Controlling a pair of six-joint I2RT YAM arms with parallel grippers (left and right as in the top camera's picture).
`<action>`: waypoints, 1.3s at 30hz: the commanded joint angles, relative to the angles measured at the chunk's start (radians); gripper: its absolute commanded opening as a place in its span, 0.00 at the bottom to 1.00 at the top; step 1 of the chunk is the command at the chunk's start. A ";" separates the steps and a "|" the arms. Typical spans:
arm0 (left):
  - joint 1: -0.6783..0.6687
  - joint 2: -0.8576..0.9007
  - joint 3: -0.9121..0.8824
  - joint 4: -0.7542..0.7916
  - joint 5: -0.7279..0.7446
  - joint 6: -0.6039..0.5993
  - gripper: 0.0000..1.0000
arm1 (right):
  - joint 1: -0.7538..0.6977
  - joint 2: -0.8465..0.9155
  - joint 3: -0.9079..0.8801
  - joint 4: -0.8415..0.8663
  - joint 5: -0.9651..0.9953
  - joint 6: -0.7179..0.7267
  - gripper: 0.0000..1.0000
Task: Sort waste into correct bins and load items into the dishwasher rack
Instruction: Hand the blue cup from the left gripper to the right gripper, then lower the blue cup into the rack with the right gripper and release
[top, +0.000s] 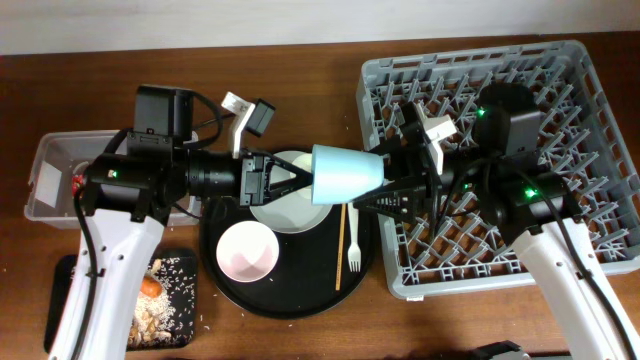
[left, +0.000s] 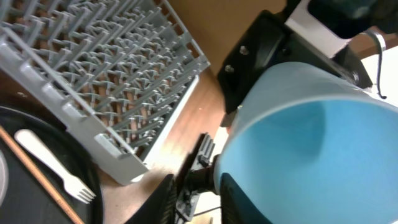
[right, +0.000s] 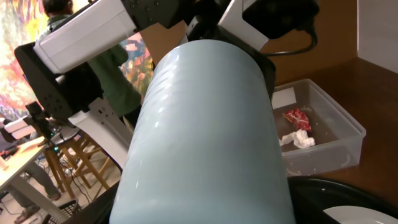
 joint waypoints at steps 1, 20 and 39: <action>-0.001 0.003 0.004 -0.010 -0.180 0.008 0.28 | -0.005 -0.008 0.014 0.010 0.018 0.052 0.54; -0.001 0.003 0.004 -0.090 -0.480 0.008 0.28 | -0.136 -0.008 0.014 -0.520 1.189 0.130 0.50; -0.001 0.003 0.004 -0.120 -0.481 0.008 0.28 | -0.016 0.035 0.187 -0.982 1.307 0.265 0.47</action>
